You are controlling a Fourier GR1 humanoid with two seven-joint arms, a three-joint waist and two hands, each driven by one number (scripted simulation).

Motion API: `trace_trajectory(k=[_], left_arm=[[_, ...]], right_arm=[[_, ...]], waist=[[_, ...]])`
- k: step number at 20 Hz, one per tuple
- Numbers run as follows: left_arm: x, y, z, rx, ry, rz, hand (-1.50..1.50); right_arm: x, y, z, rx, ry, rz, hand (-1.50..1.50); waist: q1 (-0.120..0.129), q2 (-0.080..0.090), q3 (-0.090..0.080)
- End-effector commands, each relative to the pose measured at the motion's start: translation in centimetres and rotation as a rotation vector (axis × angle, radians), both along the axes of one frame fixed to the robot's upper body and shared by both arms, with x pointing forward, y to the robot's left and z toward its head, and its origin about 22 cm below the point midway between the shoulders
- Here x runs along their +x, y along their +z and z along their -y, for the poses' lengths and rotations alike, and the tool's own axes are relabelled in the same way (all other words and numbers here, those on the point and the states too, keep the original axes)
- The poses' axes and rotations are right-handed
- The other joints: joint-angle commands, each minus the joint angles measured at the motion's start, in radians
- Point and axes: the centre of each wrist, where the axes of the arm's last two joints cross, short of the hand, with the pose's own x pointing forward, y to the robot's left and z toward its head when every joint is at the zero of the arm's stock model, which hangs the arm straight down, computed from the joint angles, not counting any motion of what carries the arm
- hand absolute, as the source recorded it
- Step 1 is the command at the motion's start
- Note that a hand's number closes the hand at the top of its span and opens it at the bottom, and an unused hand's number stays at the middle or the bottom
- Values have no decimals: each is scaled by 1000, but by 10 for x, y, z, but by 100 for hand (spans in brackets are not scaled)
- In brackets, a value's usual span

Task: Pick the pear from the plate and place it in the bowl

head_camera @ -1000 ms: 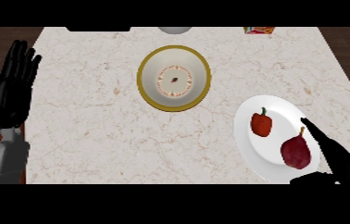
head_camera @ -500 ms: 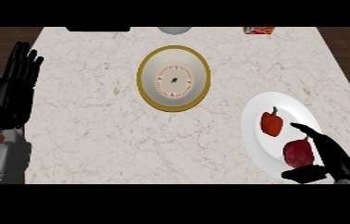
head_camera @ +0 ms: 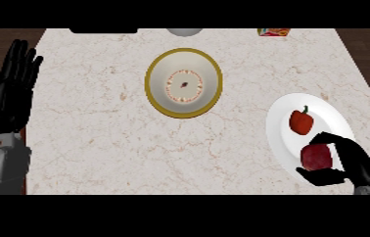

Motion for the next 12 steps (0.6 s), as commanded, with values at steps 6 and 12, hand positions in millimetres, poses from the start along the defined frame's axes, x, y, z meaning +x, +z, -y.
trace_trajectory(k=[6,12], left_arm=[[7,8,5,10,-10,9,0],[-1,-9,3,12,-12,14,0]], right_arm=[[35,37,65,-287,41,-134,150],[62,70,78,-411,71,-105,150]], waist=[[21,8,5],[8,3,3]])
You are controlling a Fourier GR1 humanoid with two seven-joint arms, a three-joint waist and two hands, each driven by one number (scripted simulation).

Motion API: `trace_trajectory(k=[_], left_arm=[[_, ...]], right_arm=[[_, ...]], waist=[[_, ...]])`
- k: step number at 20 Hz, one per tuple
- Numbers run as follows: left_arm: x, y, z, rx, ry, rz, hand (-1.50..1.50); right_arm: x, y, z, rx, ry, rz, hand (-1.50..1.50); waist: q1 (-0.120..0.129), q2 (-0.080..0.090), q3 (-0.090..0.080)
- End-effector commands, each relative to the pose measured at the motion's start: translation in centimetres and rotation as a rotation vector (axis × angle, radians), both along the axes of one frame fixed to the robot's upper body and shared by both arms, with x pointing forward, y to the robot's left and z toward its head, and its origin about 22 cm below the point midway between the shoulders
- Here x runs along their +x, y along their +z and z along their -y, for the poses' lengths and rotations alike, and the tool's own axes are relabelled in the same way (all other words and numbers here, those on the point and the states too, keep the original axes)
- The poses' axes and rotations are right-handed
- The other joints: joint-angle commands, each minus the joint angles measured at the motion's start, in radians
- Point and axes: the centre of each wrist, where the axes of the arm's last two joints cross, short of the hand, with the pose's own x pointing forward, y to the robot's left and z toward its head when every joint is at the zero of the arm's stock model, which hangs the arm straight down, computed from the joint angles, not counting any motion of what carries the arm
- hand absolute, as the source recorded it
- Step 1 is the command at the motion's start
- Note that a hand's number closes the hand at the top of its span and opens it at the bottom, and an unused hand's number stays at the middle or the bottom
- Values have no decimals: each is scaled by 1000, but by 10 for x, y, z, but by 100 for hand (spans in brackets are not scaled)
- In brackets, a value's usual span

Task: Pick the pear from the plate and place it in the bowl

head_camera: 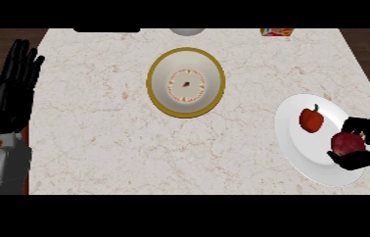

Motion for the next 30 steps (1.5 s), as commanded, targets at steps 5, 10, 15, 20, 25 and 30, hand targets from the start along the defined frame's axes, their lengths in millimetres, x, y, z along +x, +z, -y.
trace_trajectory(k=[5,10,15,20,25,30], left_arm=[[1,6,-4,9,16,-10,0],[-8,2,3,-2,15,2,0],[-15,-10,-1,-13,26,-9,0],[-8,2,-7,5,22,-11,0],[3,-11,2,0,18,-11,0],[3,-16,4,-11,-3,-14,0]], right_arm=[[6,53,16,-90,-16,198,150],[18,128,-13,68,151,331,150],[7,165,-46,150,228,460,150],[-4,199,-83,352,302,518,150],[15,228,-136,403,326,472,150],[43,257,-184,464,330,435,150]], waist=[[-15,-4,-1],[-20,-11,-2],[-21,-9,-2],[-27,-11,-2],[-9,-3,-2],[-1,-1,-2]])
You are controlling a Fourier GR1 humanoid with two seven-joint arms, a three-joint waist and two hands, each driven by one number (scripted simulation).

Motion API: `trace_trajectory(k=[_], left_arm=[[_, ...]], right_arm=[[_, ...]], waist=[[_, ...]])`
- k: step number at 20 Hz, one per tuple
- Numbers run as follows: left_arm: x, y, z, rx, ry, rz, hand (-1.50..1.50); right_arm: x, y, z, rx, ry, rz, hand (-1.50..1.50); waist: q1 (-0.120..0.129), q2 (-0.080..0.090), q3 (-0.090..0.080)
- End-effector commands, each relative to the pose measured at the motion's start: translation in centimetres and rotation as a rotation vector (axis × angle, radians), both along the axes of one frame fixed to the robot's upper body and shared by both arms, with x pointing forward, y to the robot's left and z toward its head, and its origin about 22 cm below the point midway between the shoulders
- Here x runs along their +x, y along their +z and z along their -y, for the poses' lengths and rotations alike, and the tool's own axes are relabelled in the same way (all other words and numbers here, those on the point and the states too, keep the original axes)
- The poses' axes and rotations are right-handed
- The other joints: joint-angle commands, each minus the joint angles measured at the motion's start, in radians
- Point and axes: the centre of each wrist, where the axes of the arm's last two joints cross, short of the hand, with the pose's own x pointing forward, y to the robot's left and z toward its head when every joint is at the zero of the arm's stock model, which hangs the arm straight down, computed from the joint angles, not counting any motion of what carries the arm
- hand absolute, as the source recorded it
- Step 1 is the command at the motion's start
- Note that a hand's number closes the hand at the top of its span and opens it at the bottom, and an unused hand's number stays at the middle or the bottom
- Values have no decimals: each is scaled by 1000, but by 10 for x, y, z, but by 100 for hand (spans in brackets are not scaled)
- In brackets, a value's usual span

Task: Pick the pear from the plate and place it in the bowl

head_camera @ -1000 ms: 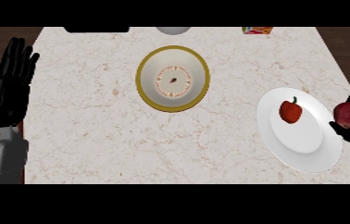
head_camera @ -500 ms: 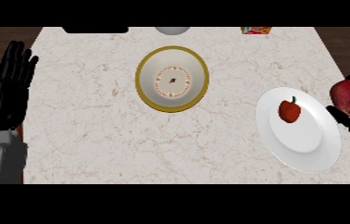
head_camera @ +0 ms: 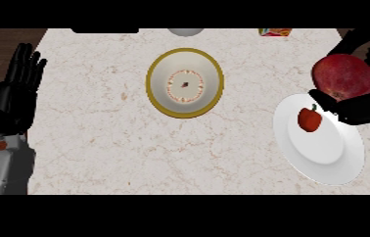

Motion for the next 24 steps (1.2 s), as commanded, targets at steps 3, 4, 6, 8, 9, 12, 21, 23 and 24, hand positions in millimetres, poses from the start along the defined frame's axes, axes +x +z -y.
trace_trajectory(k=[3,4,6,8,9,12,21,23,24], left_arm=[[-2,1,9,16,10,-1,0],[-5,3,2,8,-12,1,0],[0,24,-2,4,-29,5,0],[-15,-6,-2,6,-15,-18,0],[7,11,-1,9,-2,2,0],[13,14,10,2,-10,12,0],[7,2,14,1,-15,-1,0],[-3,7,4,10,-16,7,0],[6,4,6,-3,-21,6,0]], right_arm=[[20,19,-87,-5,42,-60,150],[40,-6,-84,-27,50,-86,150],[44,6,-108,-47,60,-111,150],[59,7,-114,-39,79,-137,150],[58,-12,-130,-46,69,-134,150],[76,-30,-160,-55,117,-192,150],[92,-109,-216,-138,42,-189,150],[108,-113,-215,-191,9,-222,150],[114,-127,-216,-196,-1,-254,150]], waist=[[11,1,0],[15,4,1],[14,2,1],[12,2,1],[6,4,1],[12,7,1],[9,6,1],[17,5,1],[20,9,1]])
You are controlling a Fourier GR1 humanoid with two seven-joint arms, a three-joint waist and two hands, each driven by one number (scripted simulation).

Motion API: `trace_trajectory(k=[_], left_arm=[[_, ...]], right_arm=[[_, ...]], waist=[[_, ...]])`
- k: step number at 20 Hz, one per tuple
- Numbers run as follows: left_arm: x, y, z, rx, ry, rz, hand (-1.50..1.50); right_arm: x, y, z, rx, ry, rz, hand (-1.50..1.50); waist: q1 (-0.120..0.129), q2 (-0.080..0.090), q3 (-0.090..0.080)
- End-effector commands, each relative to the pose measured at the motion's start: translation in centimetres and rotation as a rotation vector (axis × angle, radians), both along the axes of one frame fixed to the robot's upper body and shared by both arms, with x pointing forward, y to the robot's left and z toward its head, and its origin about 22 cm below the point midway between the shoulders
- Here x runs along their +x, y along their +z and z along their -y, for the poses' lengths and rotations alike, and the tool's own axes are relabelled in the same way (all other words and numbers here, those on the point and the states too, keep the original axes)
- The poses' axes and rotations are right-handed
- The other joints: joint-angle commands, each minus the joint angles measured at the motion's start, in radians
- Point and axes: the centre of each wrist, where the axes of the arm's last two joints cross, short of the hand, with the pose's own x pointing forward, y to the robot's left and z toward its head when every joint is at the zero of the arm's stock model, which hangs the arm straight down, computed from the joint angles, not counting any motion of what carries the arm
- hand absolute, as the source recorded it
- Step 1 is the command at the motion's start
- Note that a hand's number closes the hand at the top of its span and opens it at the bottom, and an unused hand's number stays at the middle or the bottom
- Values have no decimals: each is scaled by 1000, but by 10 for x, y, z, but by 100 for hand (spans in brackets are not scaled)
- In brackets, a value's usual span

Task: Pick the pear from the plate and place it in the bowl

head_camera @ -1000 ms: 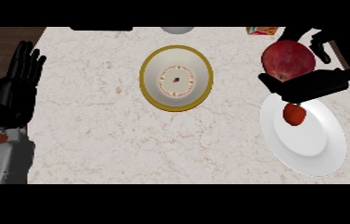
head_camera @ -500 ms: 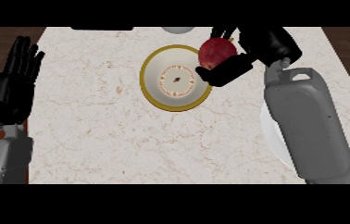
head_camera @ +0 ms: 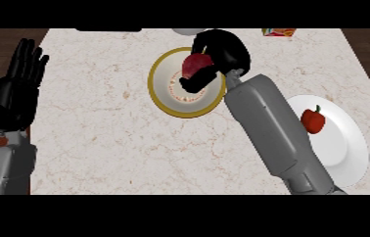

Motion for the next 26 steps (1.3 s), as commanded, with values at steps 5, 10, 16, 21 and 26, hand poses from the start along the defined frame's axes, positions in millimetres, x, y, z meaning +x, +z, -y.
trace_trajectory(k=[5,10,16,21,26], left_arm=[[-6,-9,17,14,-9,19,0],[0,6,17,-5,-33,8,0],[-1,12,17,0,-25,21,0],[-8,-6,-13,0,13,4,0],[-15,7,-14,14,4,5,0]], right_arm=[[16,-72,7,80,-190,-126,-150],[23,-86,21,329,-191,-86,-150],[23,-87,25,502,-252,155,-150],[33,-79,64,613,-362,250,-150],[31,-84,124,691,-479,282,-150]], waist=[[16,3,1],[29,9,2],[26,3,2],[-8,0,1],[-14,-6,1]])
